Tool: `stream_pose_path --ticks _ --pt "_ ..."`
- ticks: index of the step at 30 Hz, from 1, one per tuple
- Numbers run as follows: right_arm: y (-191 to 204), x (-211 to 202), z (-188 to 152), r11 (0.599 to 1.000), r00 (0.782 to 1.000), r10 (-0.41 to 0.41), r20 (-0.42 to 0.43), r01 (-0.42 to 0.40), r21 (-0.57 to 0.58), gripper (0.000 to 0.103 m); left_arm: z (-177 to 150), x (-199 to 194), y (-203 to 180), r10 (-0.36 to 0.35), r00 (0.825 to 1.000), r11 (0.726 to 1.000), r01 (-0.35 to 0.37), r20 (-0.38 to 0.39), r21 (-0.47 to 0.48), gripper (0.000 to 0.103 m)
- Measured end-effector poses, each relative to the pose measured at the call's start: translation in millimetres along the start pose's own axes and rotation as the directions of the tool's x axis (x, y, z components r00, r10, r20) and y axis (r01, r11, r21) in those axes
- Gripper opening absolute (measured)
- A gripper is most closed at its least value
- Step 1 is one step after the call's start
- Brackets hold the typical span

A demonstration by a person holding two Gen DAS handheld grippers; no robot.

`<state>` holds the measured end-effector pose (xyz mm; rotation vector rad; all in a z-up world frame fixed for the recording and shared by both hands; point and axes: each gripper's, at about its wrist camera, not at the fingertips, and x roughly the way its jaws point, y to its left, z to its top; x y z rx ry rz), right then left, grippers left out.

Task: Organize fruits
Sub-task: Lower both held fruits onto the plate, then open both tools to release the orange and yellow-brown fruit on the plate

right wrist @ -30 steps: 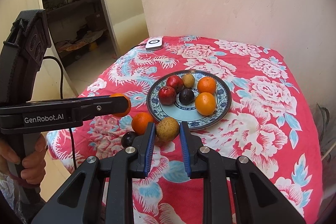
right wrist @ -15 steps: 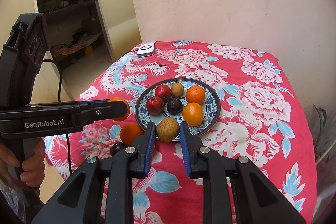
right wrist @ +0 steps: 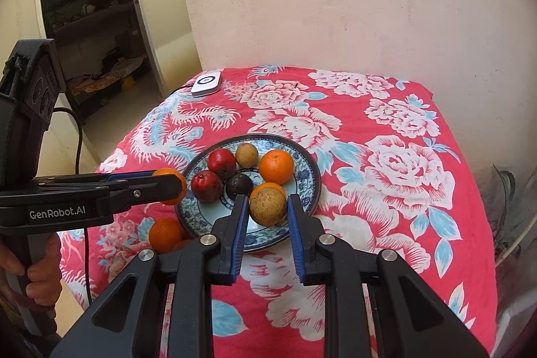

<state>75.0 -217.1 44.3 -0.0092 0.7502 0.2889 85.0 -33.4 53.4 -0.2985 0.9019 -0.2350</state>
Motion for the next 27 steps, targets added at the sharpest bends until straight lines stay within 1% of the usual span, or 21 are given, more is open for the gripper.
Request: stream_pose_path --ticks 8,12,22,27 --pt "-15.3 20.2 7.8 1.000 0.999 -0.020 -0.026 0.020 0.002 0.025 17.6 13.1 6.5 0.019 1.000 1.000 -0.018 0.009 -0.015 0.036" --pt "-18.5 28.1 10.6 1.000 0.999 -0.021 -0.037 0.021 0.004 0.025 24.4 17.0 14.8 0.023 1.000 0.999 -0.022 0.012 -0.045 0.036" --pt "-22.9 43.8 14.4 1.000 0.998 -0.018 -0.053 0.019 0.010 0.025 26.5 31.2 17.0 0.019 1.000 0.999 -0.020 -0.007 -0.042 0.036" --pt "-25.4 46.3 15.3 1.000 0.998 -0.026 -0.059 0.026 0.011 0.025 26.0 30.5 15.1 0.021 1.000 0.999 -0.021 -0.004 -0.039 0.036"
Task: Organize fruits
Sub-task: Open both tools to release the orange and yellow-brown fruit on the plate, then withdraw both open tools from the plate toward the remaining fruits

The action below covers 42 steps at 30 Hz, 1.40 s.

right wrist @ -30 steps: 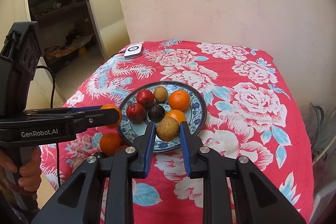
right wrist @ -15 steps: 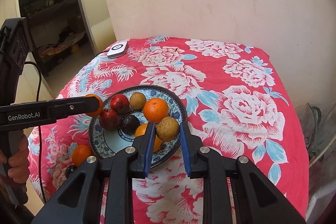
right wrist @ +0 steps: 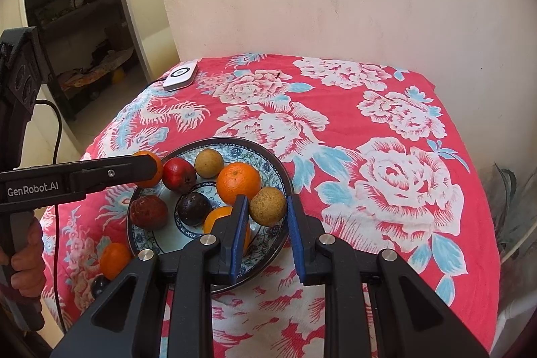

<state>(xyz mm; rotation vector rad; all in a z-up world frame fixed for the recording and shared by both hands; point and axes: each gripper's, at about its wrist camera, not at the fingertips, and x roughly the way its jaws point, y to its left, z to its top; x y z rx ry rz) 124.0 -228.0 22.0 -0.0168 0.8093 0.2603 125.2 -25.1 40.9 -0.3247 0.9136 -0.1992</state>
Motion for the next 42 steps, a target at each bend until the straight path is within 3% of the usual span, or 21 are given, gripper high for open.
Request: stream_pose_path --ticks 14,19,31,37,42 --pt "-5.2 3.9 0.4 1.000 1.000 0.012 -0.017 -0.012 0.020 0.025 -3.0 3.5 3.8 -0.004 1.000 1.000 0.004 -0.016 -0.017 0.036" --pt "-5.4 2.2 1.7 0.999 1.000 0.021 -0.010 -0.021 0.025 0.036 -3.1 3.4 4.9 -0.002 1.000 1.000 0.002 -0.017 -0.023 0.036" --pt "0.4 -7.9 0.0 0.999 0.999 0.029 0.016 -0.029 0.024 0.037 -2.5 2.0 5.1 0.009 1.000 1.000 -0.010 -0.023 -0.012 0.046" --pt "3.6 -13.0 -0.1 0.999 0.999 0.031 0.027 -0.032 0.022 0.037 -1.8 2.4 3.5 0.021 1.000 1.000 -0.021 -0.009 0.008 0.059" --pt "5.9 -16.1 -0.9 0.999 0.999 0.033 0.032 -0.034 0.019 0.037 -1.6 2.9 5.0 0.017 1.000 1.000 -0.017 -0.007 0.009 0.059"
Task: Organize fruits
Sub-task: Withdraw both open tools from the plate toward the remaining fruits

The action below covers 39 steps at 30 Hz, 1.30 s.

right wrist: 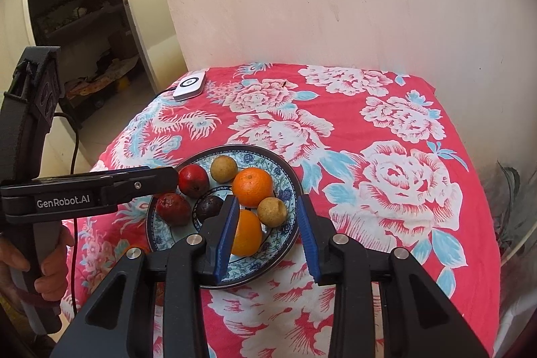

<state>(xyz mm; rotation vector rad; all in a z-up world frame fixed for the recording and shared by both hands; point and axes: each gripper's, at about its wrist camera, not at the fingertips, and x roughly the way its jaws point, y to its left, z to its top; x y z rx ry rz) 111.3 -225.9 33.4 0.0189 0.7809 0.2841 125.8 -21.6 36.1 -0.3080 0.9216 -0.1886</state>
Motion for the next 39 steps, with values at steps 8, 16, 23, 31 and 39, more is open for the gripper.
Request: stream_pose_path --ticks 8,16,23,31,39 --pt "6.5 -5.7 0.2 1.000 1.000 0.004 0.011 -0.004 -0.017 0.037 0.6 -11.5 -4.3 0.011 0.999 1.000 -0.012 0.034 0.029 0.059" --pt "14.3 -16.1 -4.5 1.000 1.000 0.017 0.016 -0.017 -0.018 0.037 -8.5 -25.1 -5.9 0.030 0.999 0.998 -0.032 0.034 0.052 0.059" --pt "25.1 -27.1 -12.7 0.999 0.999 0.028 0.017 -0.028 -0.019 0.037 -21.8 -34.1 -1.5 0.046 0.999 0.998 -0.047 0.011 0.052 0.059" --pt "38.5 -34.1 -21.8 0.999 0.999 0.038 0.007 -0.038 -0.032 0.037 -33.9 -44.9 2.5 0.046 0.999 0.998 -0.047 0.006 0.050 0.059" --pt "50.2 -35.4 -33.3 0.998 0.999 0.052 -0.012 -0.052 -0.034 0.037 -52.6 -51.7 3.9 0.041 0.999 0.997 -0.039 -0.020 0.067 0.059"
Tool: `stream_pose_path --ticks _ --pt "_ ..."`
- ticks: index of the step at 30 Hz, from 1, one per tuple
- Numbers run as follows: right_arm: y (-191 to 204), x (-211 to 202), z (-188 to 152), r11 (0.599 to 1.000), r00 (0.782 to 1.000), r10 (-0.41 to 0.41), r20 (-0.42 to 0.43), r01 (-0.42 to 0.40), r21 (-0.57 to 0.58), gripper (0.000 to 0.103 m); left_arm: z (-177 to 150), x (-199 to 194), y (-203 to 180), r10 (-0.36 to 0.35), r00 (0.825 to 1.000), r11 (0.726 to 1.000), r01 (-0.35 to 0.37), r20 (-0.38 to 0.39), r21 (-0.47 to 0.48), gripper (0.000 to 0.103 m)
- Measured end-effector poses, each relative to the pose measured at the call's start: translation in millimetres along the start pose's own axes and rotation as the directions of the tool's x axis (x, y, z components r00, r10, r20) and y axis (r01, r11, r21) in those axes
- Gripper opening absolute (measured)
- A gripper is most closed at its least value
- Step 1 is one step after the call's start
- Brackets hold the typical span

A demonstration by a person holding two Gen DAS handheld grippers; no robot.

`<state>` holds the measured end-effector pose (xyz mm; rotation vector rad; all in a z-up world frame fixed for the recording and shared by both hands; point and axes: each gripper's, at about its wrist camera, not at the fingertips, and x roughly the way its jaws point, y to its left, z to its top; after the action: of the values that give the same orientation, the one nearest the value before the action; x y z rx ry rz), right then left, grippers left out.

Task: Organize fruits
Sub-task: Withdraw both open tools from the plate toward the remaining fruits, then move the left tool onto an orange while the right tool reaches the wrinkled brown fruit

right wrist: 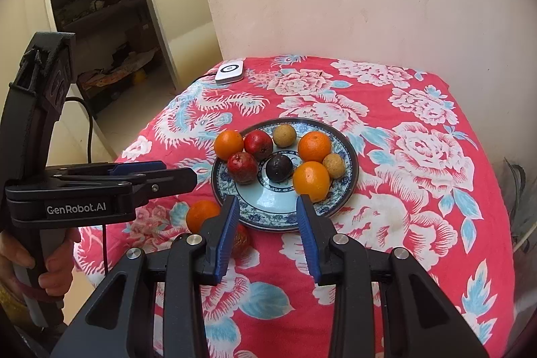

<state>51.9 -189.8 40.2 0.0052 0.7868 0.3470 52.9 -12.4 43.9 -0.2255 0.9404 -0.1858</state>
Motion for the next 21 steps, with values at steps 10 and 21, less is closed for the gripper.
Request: stream_pose_path --ticks 10,21 --pt "7.0 0.8 -10.0 1.000 1.000 0.007 -0.021 -0.007 -0.003 0.037 -14.3 2.7 -1.4 -0.031 0.999 1.000 0.031 -0.032 0.003 0.059" --pt "3.7 2.0 -16.4 1.000 0.999 0.006 -0.038 -0.005 0.014 0.037 -19.3 15.6 -4.3 -0.053 0.997 0.999 0.054 -0.061 0.009 0.059"
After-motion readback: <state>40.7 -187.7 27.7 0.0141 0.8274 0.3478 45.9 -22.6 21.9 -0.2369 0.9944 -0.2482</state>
